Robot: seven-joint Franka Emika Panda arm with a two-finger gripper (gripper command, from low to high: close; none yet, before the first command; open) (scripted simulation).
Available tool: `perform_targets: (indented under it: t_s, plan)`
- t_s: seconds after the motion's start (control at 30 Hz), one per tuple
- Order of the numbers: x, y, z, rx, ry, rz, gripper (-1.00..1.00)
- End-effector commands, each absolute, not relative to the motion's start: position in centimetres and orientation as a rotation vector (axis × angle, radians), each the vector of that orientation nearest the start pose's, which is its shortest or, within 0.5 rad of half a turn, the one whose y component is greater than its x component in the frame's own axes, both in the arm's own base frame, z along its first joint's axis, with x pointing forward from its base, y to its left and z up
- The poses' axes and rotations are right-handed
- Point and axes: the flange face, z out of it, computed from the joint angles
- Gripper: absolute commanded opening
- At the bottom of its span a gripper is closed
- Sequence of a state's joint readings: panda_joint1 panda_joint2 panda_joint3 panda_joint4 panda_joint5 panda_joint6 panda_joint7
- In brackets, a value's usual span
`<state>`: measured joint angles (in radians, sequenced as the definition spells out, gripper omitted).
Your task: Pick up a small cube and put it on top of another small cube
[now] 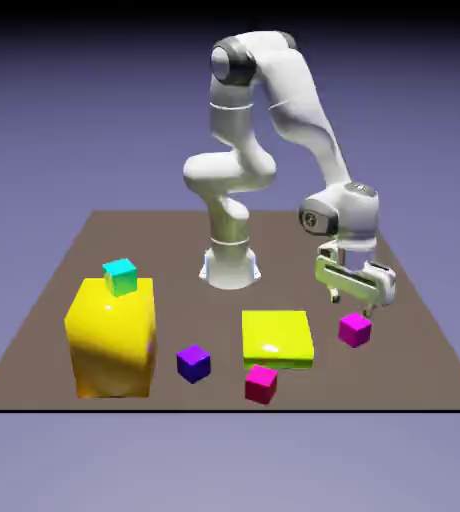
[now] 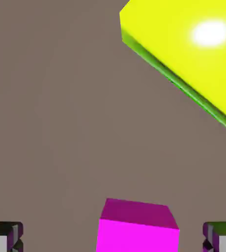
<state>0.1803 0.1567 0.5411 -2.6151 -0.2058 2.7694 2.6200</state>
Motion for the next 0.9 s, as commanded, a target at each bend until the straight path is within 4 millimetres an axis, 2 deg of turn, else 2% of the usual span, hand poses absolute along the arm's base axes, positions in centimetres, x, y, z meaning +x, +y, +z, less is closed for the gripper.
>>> perform_targets:
  t_s: [0.0, 0.07, 0.3, 0.33, 0.37, 0.57, 0.63, 0.77, 0.87]
  plan:
    - [31.1, 30.7, 20.2, -2.021, 2.389, 0.022, 0.00]
    - [30.7, 31.0, 20.0, -2.010, 2.411, 0.029, 0.00]
    - [30.6, 31.1, 13.0, -2.010, 2.412, 0.031, 0.00]
    - [30.6, 31.1, 13.0, -2.010, 2.412, 0.031, -1.00]
    - [30.6, 31.1, 13.0, -2.010, 2.412, 0.031, -1.00]
    - [30.7, 31.1, 19.4, -2.008, 2.411, 0.031, -1.00]
    - [30.7, 31.0, 20.0, -2.010, 2.411, 0.029, -1.00]
    - [37.5, 24.9, 22.8, -1.801, 2.581, -0.030, -1.00]
    - [41.6, 19.4, 25.1, -1.636, 2.698, -0.059, -1.00]
